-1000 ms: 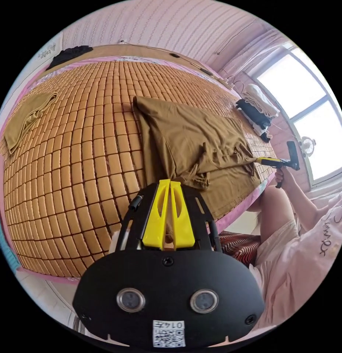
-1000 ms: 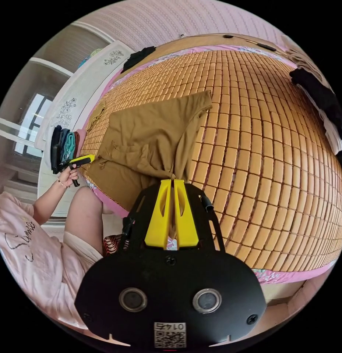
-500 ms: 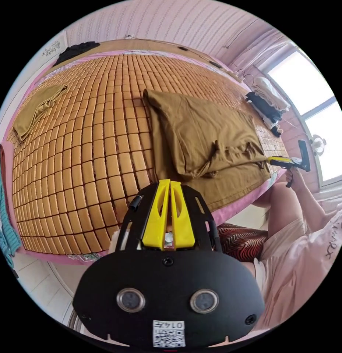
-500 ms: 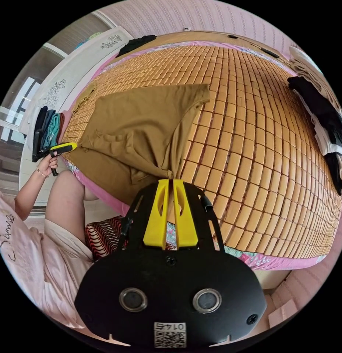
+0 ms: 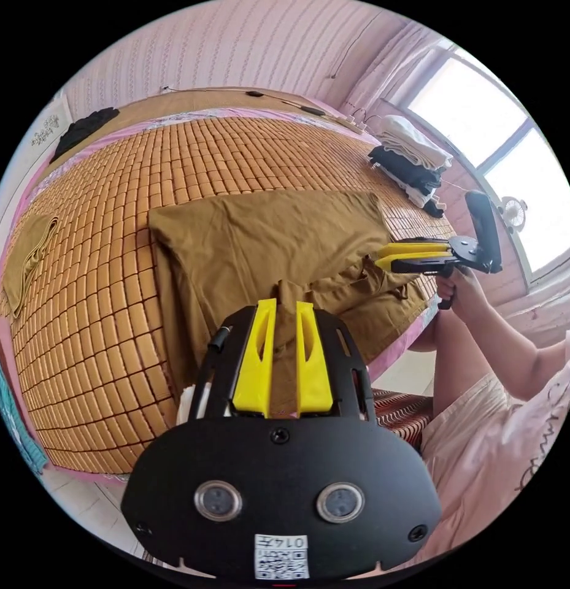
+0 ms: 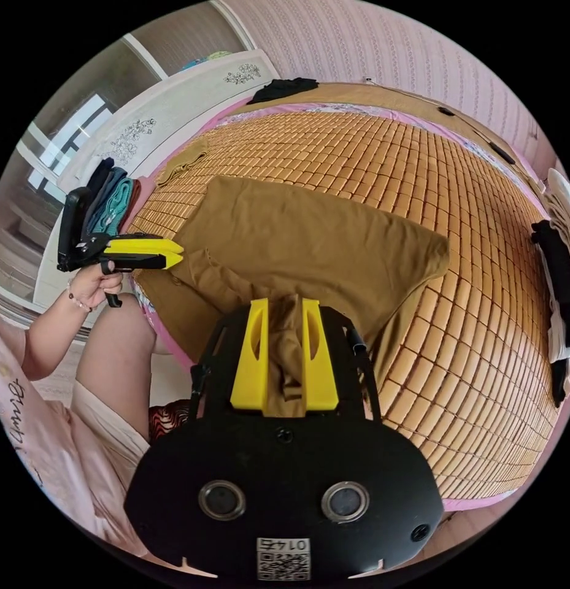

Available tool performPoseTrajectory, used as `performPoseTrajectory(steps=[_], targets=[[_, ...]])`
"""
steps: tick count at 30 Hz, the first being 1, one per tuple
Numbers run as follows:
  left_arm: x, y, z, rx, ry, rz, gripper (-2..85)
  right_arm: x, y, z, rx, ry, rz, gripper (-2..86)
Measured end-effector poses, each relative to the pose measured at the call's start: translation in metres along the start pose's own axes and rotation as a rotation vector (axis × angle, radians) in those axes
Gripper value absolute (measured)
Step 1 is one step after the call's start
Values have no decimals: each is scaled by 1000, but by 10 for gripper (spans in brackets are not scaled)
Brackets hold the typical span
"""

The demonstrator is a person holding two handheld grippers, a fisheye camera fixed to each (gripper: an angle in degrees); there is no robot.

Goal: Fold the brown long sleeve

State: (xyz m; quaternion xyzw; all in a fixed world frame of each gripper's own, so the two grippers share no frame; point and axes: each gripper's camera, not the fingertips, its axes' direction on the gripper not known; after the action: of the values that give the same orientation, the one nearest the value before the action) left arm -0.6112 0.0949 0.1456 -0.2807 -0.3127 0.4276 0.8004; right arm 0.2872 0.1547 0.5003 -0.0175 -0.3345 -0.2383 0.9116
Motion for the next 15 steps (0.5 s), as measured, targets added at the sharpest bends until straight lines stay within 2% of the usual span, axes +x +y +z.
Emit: performPoseTrajectory(steps=[3,5,9,12,15], targets=[[5,-8,30,-71,12,-11,41,4,-1,25,-47,8,35,22],[10,0,20,-34,15,21,5,4,8,21,-5,-54,11,9],[25,24,-4,-8,88,85,-7,-3,32,4,22,-158,-108,5],[38,49,-10,-72,109,114,-9,-15,54,4,-58,-265,-217,7],[49,71,-11,-147,58,149,-8,-25,70,11,-166,-246,-267,12]])
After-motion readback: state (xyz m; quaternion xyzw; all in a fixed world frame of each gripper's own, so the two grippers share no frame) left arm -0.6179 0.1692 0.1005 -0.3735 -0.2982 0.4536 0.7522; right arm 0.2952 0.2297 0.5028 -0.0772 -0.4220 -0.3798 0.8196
